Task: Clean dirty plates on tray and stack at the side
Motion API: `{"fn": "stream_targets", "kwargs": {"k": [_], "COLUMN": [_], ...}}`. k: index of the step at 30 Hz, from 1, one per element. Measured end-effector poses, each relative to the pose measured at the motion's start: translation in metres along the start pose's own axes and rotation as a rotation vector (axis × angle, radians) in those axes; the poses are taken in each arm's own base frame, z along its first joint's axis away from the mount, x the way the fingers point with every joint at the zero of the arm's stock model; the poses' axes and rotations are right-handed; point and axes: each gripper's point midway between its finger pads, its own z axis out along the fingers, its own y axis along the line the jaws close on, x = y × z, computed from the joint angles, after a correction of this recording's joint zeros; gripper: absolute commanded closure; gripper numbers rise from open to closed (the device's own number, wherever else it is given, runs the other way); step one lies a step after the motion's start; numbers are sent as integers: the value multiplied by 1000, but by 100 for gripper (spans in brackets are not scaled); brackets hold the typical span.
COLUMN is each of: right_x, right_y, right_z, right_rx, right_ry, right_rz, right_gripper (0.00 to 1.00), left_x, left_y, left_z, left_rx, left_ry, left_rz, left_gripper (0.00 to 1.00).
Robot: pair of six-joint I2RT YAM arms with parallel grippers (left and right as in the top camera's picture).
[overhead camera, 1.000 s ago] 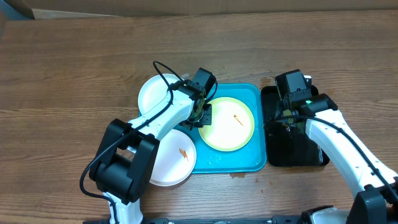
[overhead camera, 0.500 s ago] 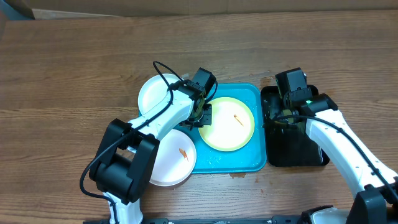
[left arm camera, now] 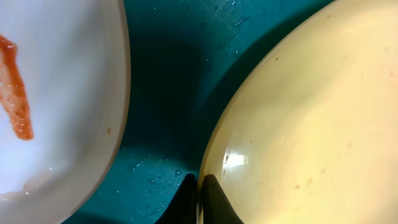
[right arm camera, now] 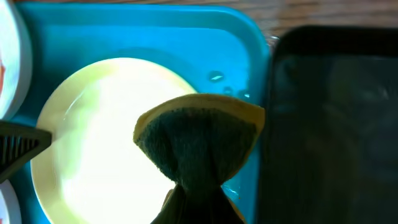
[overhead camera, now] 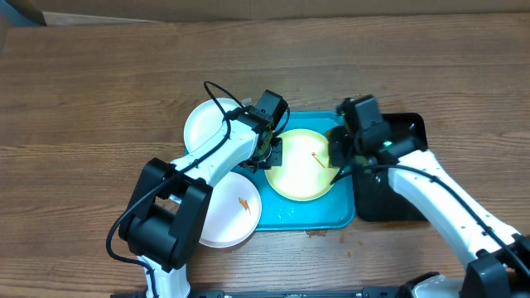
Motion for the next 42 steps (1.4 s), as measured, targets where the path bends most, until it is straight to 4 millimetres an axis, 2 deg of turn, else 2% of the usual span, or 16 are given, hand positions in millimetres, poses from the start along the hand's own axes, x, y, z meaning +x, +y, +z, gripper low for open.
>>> {"fn": "stream_targets", "kwargs": {"k": [5,11,18,30,39,42], "right_x": [5,20,32,42,58,50], "right_y": [10,6,0,26,54,67], "right_z": [19,53,79,80,70,64], "right_rx": [41,119,154,-13,-194,-269], "right_ry": [14,75,130,190,286,298], "right_rz": [-87,-145,-154,-224,-278,-268], "right_gripper": [96,96,96,96,96,96], "left_x": [0,0,0,1,0,0], "left_y": [0,0,-1,1,2,2], "left_z": [0,0,0,0,0,0], "left_rx": [0,0,4,3,3,5], "left_ry": [0,0,2,7,7,6], "left_rz": [0,0,0,-4,-7,-7], "left_gripper": [96,96,96,96,96,96]}}
